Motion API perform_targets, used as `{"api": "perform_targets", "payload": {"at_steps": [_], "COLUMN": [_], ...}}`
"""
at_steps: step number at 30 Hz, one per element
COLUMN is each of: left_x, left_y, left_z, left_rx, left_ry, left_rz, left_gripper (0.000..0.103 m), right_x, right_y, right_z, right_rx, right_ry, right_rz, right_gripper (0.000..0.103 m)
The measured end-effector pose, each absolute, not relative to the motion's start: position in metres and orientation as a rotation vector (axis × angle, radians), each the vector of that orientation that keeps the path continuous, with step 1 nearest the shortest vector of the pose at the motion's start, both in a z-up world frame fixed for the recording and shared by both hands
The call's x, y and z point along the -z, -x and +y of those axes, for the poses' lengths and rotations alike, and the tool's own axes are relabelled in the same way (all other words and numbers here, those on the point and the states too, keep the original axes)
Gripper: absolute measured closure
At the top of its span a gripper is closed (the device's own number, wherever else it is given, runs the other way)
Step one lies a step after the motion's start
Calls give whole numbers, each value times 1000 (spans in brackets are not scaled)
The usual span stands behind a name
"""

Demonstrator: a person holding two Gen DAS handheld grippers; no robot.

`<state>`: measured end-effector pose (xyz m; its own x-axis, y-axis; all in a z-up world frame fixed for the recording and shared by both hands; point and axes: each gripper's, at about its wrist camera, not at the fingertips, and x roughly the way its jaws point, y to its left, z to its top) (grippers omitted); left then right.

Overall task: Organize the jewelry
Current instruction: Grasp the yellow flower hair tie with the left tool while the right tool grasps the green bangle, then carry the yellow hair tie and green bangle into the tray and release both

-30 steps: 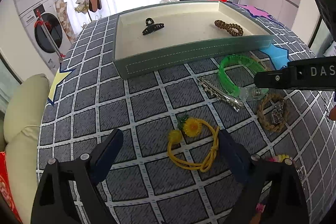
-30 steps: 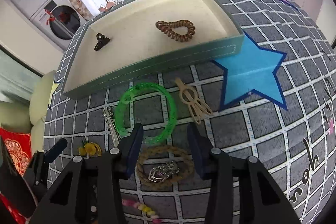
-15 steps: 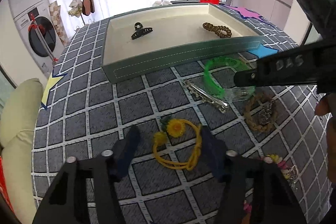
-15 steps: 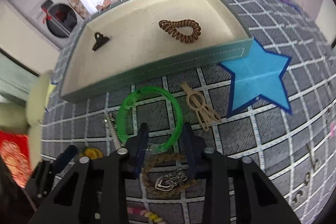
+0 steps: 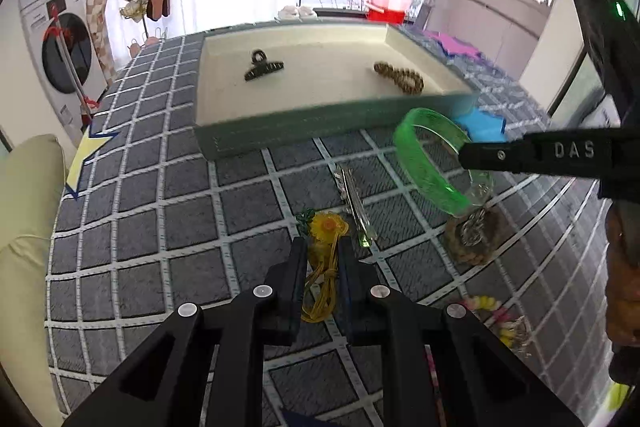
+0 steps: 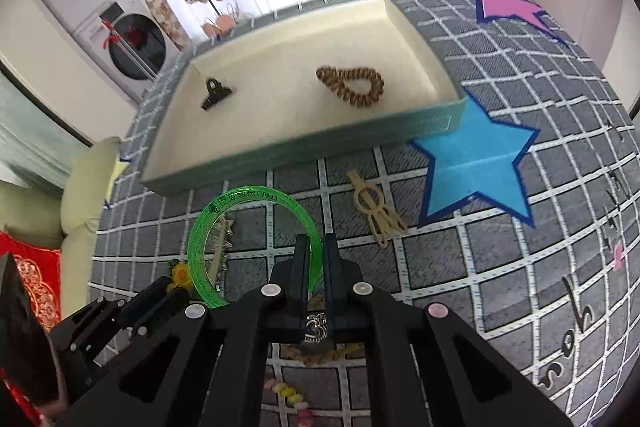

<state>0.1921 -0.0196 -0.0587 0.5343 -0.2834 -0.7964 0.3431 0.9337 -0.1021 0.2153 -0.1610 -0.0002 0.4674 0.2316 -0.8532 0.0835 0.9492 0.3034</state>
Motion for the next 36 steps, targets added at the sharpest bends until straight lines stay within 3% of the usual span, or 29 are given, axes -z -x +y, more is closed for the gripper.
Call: {"api": "perform_targets", "payload": {"at_steps": [10, 20, 36], "left_x": [18, -8, 31], "left_y": [-203, -254, -361], "left_z": [6, -10, -75], "left_rx": [358, 337, 348], "left_ry": [-2, -45, -91], "left_rz": [869, 812, 908], "left_gripper": [73, 73, 73], "right_x": [-30, -48, -3], "right_y": [-210, -259, -375], "right_z": [-184, -201, -210], "right_rx": [-107, -91, 24], "right_ry": [-349, -323, -285], "right_rz": [1023, 987, 1026], "right_gripper": [96, 96, 96]}}
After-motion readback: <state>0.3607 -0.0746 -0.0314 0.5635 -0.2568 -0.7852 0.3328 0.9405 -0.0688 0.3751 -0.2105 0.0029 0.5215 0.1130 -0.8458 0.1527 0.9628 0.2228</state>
